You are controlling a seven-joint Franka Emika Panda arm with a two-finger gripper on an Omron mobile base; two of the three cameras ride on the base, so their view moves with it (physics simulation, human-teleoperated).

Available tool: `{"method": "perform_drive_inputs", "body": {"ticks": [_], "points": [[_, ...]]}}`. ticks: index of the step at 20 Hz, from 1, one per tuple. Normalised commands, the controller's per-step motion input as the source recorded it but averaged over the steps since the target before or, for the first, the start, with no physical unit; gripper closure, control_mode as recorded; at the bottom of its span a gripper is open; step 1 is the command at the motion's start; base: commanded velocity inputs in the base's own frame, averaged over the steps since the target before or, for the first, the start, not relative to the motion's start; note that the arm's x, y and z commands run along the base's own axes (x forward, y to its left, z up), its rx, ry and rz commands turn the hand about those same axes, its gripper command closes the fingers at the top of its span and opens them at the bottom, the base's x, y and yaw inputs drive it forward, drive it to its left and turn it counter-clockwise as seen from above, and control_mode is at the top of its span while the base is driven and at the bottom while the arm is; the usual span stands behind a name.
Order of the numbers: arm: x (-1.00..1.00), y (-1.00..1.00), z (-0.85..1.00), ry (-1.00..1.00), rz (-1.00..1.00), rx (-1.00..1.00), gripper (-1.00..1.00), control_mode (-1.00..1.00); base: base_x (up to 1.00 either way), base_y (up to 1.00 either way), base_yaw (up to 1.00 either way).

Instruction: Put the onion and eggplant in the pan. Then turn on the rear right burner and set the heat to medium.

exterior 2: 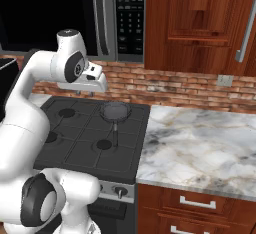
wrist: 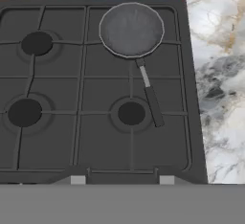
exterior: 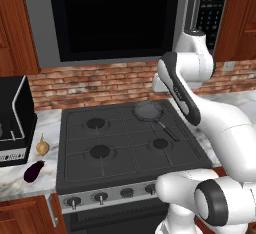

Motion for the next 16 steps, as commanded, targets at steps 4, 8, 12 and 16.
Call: {"method": "perform_drive_inputs", "body": {"ticks": [4, 8, 12, 16], "points": [[-0.26, 0.06, 0.0, -0.1, -0.01, 0.0, -1.0, -1.0, 0.0, 0.0, 0.0], [-0.25, 0.0, 0.0, -0.06, -0.03, 0.0, -1.0, -1.0, 0.0, 0.0, 0.0], [-0.12, 0.32, 0.0, -0.12, 0.05, 0.0, -1.0, -1.0, 0.0, 0.0, 0.0], [-0.07, 0.53, 0.0, -0.11, 0.24, 0.02, -1.0, -1.0, 0.0, 0.0, 0.0]]}}
